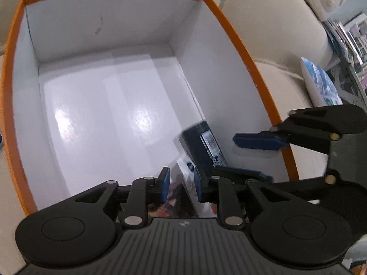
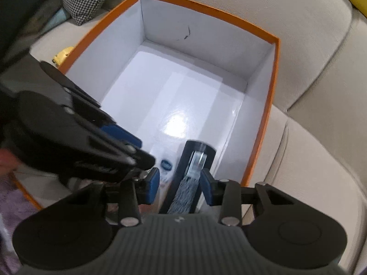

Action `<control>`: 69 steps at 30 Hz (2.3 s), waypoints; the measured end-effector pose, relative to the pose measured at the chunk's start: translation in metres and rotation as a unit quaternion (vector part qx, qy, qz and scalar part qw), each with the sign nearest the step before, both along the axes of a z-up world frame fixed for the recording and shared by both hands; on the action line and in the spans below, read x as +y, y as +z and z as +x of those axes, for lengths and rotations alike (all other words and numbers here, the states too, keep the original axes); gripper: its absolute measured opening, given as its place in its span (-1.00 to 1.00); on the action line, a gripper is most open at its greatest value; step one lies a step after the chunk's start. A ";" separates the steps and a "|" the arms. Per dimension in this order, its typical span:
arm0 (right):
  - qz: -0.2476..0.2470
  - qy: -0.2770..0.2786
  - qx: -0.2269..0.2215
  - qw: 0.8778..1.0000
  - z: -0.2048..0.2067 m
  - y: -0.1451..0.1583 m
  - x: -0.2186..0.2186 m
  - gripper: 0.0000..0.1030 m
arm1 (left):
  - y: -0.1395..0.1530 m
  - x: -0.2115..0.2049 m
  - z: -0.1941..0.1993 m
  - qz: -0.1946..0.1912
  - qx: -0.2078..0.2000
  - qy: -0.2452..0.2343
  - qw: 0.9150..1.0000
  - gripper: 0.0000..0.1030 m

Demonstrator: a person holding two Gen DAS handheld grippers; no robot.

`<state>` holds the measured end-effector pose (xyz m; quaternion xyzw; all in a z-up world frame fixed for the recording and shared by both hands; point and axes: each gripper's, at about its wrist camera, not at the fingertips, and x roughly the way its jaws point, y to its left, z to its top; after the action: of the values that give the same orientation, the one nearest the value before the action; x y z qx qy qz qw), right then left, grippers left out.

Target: Organize rigid objects

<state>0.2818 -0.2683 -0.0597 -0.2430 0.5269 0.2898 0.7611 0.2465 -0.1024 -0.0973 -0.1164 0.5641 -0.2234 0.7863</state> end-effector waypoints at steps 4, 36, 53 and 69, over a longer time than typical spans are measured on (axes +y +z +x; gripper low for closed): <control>-0.044 0.069 -0.025 0.996 0.010 -0.009 0.019 -0.36 | 0.001 0.004 0.009 -0.003 0.002 0.006 1.000 -0.58; -0.079 0.082 -0.038 0.993 0.011 -0.019 0.040 -0.62 | 0.043 0.032 -0.029 0.004 -0.089 0.024 0.996 -0.60; 0.132 -0.016 -0.084 0.988 -0.092 0.066 0.071 -0.01 | 0.095 0.097 -0.112 0.044 -0.158 0.062 0.985 -0.47; 0.172 0.020 0.028 0.985 -0.140 0.038 0.179 -0.02 | 0.078 0.242 -0.156 0.085 -0.051 0.106 0.989 -0.36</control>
<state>0.1413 -0.0889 -0.0213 -0.1110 0.4857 0.3978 0.7704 0.0905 0.1396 -0.0196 -0.0965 0.5245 -0.0960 0.8405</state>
